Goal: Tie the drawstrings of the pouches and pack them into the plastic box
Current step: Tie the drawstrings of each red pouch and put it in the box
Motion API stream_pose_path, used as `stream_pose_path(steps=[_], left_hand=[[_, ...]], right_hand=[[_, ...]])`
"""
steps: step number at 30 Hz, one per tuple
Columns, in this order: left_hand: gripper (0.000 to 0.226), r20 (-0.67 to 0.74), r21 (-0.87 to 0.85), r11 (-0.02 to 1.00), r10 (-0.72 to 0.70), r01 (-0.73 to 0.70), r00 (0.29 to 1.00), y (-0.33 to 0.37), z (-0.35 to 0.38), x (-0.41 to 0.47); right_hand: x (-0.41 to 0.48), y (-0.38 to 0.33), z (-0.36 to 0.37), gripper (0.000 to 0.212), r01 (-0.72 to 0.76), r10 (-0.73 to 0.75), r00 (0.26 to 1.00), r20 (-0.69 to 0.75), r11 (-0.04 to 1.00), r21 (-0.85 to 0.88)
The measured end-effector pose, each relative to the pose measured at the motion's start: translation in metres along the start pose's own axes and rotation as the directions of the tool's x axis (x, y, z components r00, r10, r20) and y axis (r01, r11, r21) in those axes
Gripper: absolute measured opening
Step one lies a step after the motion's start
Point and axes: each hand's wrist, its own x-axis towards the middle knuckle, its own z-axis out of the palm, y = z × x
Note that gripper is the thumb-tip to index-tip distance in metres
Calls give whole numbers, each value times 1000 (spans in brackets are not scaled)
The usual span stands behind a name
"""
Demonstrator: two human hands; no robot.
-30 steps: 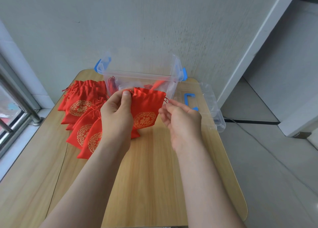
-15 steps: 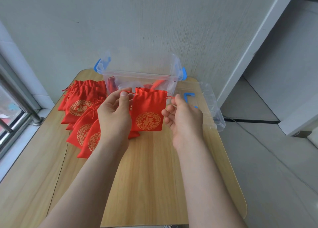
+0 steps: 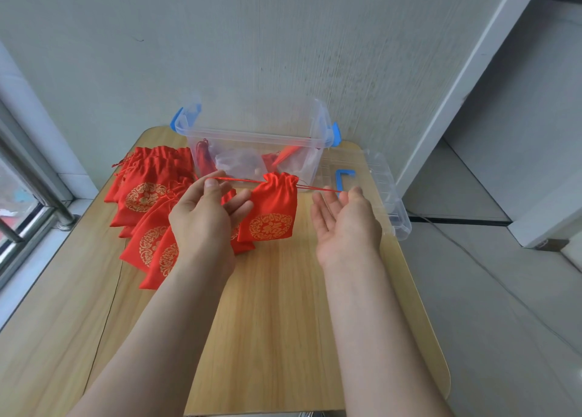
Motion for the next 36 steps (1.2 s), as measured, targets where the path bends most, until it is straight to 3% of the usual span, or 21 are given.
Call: stream_pose_path(steps=[7, 13, 16, 21, 27, 32, 36], left_hand=[[26, -20, -154, 981, -120, 115, 993, 3, 2, 1], [27, 3, -109, 984, -138, 137, 990, -1, 6, -2], [28, 37, -179, 967, -178, 182, 983, -1, 7, -2], [26, 194, -210, 918, -297, 336, 935, 1, 6, 1], [20, 227, 15, 903, -421, 429, 878, -7, 3, 5], [17, 343, 239, 897, -435, 371, 832, -13, 2, 3], [16, 396, 312, 912, -381, 267, 835, -14, 0, 0]], right_hand=[[-5, -5, 3, 31, -50, 51, 999, -3, 980, 193], [-10, -15, 4, 22, -7, 9, 1000, -3, 923, 385], [-8, -15, 2, 29, -46, 39, 999, 28, 922, 385], [7, -9, -3, 40, -134, 110, 984, 138, 974, 180], [15, 1, -7, 31, -89, 164, 953, 256, 955, -282], [15, 9, -8, 16, -3, 166, 935, 313, 886, -463], [17, 18, -8, 9, 167, 25, 936, 350, 845, -508]])
